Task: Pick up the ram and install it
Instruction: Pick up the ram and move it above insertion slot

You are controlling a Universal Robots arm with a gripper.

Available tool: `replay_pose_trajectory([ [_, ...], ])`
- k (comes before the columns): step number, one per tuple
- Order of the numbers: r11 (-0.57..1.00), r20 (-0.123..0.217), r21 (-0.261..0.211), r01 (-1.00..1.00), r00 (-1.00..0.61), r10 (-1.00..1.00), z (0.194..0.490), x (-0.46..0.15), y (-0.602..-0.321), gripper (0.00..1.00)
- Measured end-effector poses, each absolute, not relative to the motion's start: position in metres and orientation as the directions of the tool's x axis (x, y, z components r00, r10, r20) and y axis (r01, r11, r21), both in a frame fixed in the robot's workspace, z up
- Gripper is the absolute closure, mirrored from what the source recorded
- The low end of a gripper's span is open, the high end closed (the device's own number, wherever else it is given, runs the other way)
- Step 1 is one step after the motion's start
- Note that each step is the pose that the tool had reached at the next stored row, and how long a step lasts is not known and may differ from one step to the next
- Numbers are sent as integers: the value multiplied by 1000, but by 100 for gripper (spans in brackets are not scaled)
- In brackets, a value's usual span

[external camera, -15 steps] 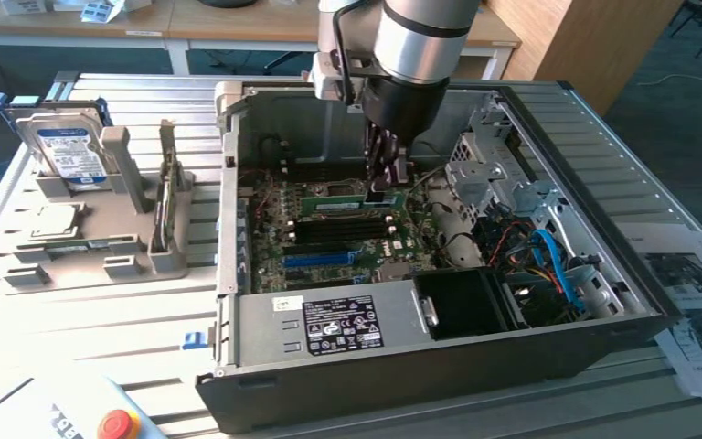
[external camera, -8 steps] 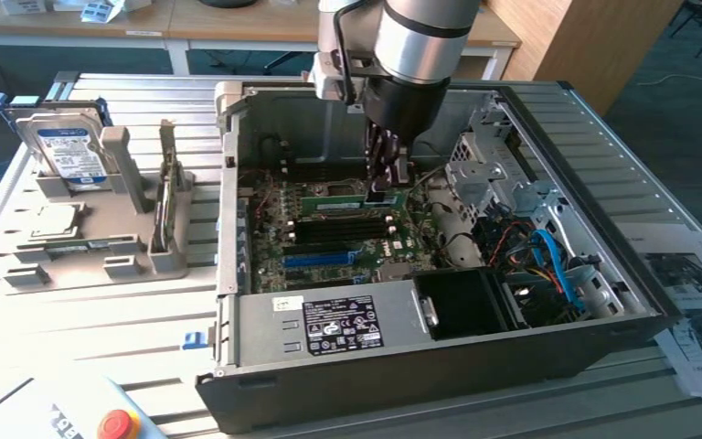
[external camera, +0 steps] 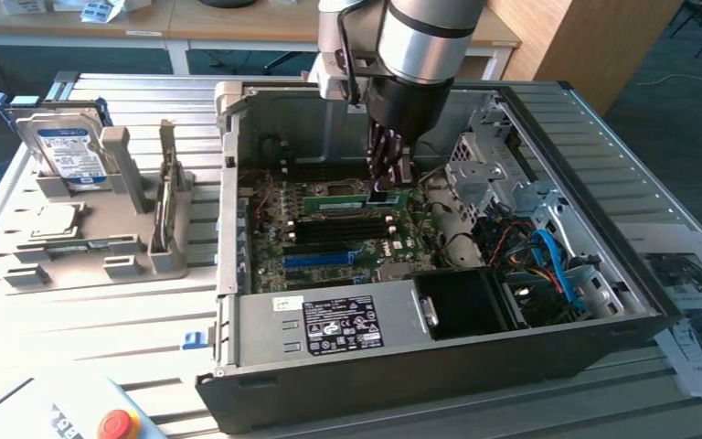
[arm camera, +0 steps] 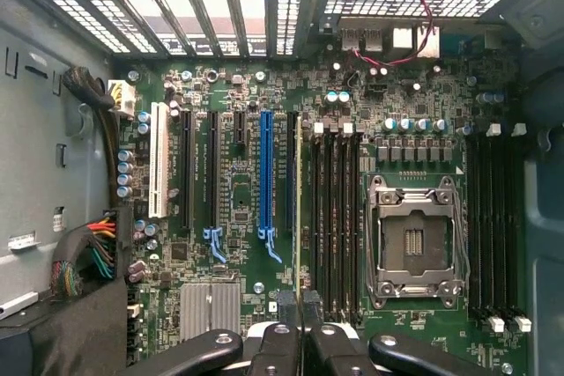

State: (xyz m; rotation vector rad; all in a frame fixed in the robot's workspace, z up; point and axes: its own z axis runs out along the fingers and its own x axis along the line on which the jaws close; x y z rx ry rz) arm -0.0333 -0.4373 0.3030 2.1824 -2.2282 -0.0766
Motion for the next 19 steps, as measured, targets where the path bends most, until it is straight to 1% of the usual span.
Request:
replay_pose_trajectory([
  [7, 20, -19, 50, -999, -21, -1000, 304, -33, -434, 88],
  [13, 20, -19, 50, -999, -21, -1000, 304, -32, -427, 88],
  [19, 20, -18, 50, -999, -21, -1000, 312, -32, -425, 88],
])
